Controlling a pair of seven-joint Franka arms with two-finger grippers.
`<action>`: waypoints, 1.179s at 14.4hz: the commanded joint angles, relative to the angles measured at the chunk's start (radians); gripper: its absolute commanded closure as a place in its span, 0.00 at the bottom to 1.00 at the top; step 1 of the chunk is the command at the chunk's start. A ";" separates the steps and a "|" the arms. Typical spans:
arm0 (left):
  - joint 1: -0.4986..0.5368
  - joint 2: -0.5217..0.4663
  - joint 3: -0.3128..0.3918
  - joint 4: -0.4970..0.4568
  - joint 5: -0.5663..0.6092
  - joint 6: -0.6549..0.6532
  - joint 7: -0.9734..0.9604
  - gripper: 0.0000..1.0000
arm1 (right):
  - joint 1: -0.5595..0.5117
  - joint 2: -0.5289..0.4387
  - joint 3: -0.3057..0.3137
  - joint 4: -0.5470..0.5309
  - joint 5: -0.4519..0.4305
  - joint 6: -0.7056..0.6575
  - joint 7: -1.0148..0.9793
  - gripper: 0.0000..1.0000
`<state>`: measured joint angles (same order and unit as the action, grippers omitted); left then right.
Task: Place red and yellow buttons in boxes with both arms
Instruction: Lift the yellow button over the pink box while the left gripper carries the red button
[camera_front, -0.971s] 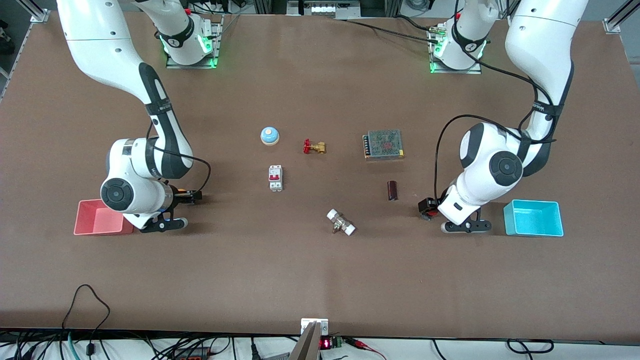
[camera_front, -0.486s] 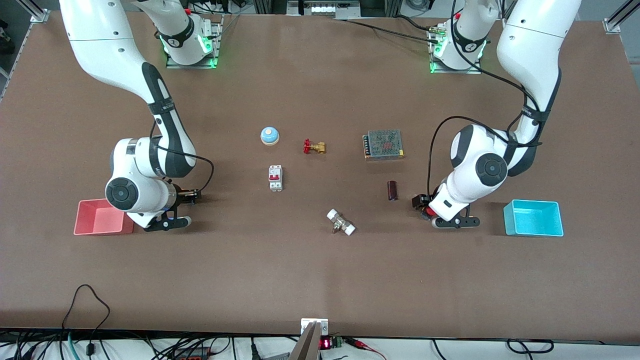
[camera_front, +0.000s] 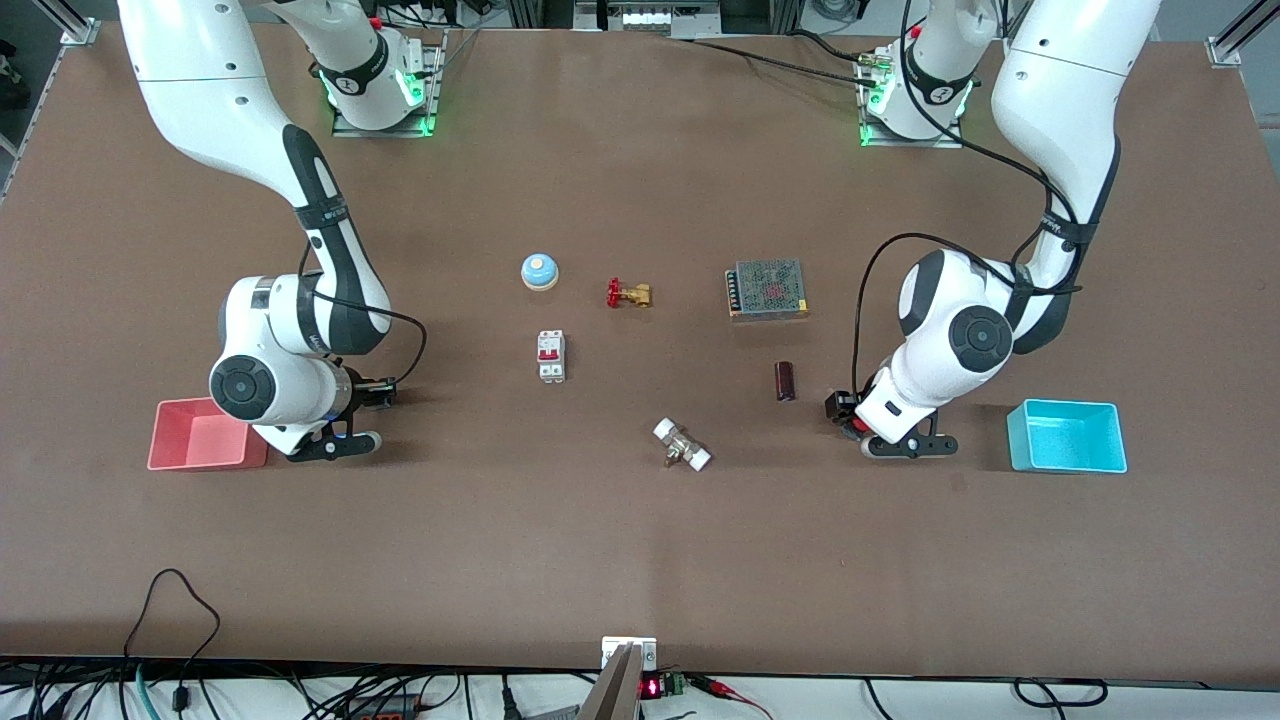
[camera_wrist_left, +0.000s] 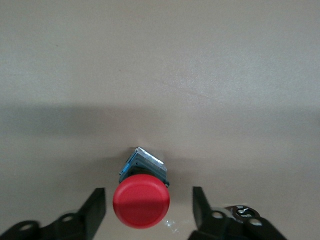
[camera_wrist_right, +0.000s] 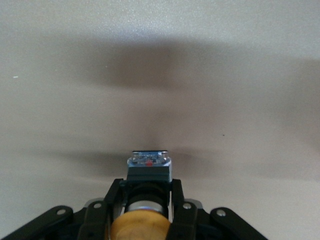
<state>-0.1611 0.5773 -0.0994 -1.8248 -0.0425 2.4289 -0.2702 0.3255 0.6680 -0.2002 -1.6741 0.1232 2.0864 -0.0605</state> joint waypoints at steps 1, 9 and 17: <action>-0.006 0.016 0.003 0.027 0.013 -0.001 -0.018 0.37 | -0.003 -0.028 -0.001 -0.012 0.016 -0.029 -0.013 0.68; -0.006 0.030 0.003 0.047 0.013 -0.004 -0.017 0.45 | -0.019 -0.093 -0.128 0.154 0.004 -0.098 -0.025 0.71; 0.002 0.024 0.010 0.047 0.015 -0.013 -0.011 0.91 | -0.158 -0.001 -0.188 0.210 0.013 -0.077 -0.160 0.71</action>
<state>-0.1597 0.5982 -0.0967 -1.7999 -0.0421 2.4298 -0.2706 0.1916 0.6230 -0.3940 -1.5238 0.1229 2.0135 -0.1691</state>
